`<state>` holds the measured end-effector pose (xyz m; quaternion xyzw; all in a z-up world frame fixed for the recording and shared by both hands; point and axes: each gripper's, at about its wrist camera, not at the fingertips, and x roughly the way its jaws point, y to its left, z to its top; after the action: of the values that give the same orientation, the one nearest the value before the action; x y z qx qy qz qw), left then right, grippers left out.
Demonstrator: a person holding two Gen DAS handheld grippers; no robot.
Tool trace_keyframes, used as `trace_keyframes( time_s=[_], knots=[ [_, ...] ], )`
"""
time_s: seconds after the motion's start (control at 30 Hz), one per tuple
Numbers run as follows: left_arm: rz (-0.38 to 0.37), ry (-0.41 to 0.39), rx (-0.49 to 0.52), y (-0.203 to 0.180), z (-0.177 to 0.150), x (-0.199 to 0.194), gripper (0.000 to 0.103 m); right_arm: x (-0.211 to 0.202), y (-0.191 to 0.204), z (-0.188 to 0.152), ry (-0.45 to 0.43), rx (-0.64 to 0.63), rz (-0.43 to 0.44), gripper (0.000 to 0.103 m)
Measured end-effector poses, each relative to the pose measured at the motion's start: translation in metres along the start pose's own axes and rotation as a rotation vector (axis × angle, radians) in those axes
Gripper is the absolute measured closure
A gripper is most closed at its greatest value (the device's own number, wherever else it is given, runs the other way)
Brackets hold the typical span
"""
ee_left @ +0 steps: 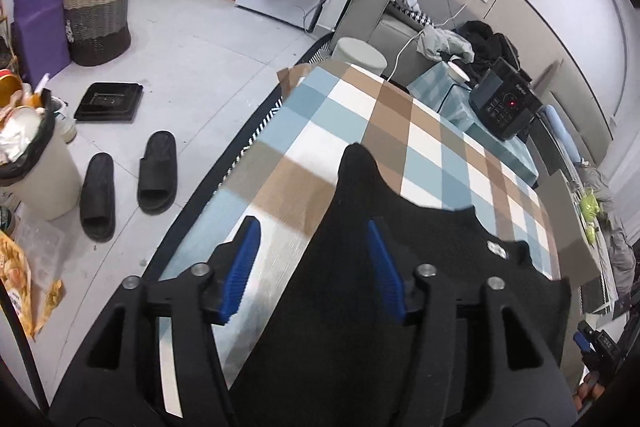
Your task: Fold small clothes
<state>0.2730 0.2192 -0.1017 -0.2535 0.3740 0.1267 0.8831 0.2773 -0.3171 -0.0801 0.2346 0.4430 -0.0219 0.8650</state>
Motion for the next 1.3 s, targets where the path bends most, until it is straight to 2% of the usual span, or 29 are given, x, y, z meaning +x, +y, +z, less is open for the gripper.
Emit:
trace_keyframes(
  time_s=[0.07,0.13,0.23,0.43,0.53,0.63,0.83,0.93,1.03,1.17,1.3],
  knots=[
    [-0.008,-0.003,0.011,0.006,-0.013,-0.023,0.039,-0.018,-0.006,-0.014,-0.003,-0.004,0.014,0.055],
    [-0.006,-0.001,0.026,0.014,-0.032,-0.046,0.037,-0.039,-0.014,-0.032,-0.003,-0.012,0.012,0.055],
    [0.01,0.003,0.047,0.025,-0.059,-0.073,0.036,-0.062,-0.028,-0.062,0.003,0.001,0.04,0.054],
    [0.012,0.03,0.017,0.046,-0.1,-0.108,0.036,-0.085,-0.054,-0.108,0.035,0.038,0.048,0.054],
    [0.014,0.038,0.039,0.048,-0.116,-0.12,0.036,-0.095,-0.064,-0.123,0.037,0.042,0.061,0.054],
    [0.012,0.052,0.058,0.046,-0.129,-0.126,0.036,-0.097,-0.072,-0.137,0.075,0.061,0.108,0.054],
    [0.011,0.089,0.07,0.041,-0.148,-0.124,0.036,-0.093,-0.064,-0.153,0.083,0.03,0.146,0.055],
    [0.024,0.101,0.078,0.042,-0.157,-0.122,0.036,-0.085,-0.062,-0.155,0.079,0.018,0.144,0.067],
    [0.026,0.112,0.09,0.038,-0.159,-0.116,0.036,-0.079,-0.058,-0.157,0.09,0.005,0.161,0.072],
    [0.034,0.13,0.105,0.034,-0.159,-0.107,0.036,-0.082,-0.048,-0.158,0.065,-0.059,0.171,0.092],
    [0.036,0.145,0.107,0.031,-0.16,-0.099,0.036,-0.092,-0.047,-0.157,0.04,-0.094,0.148,0.094]
  ],
)
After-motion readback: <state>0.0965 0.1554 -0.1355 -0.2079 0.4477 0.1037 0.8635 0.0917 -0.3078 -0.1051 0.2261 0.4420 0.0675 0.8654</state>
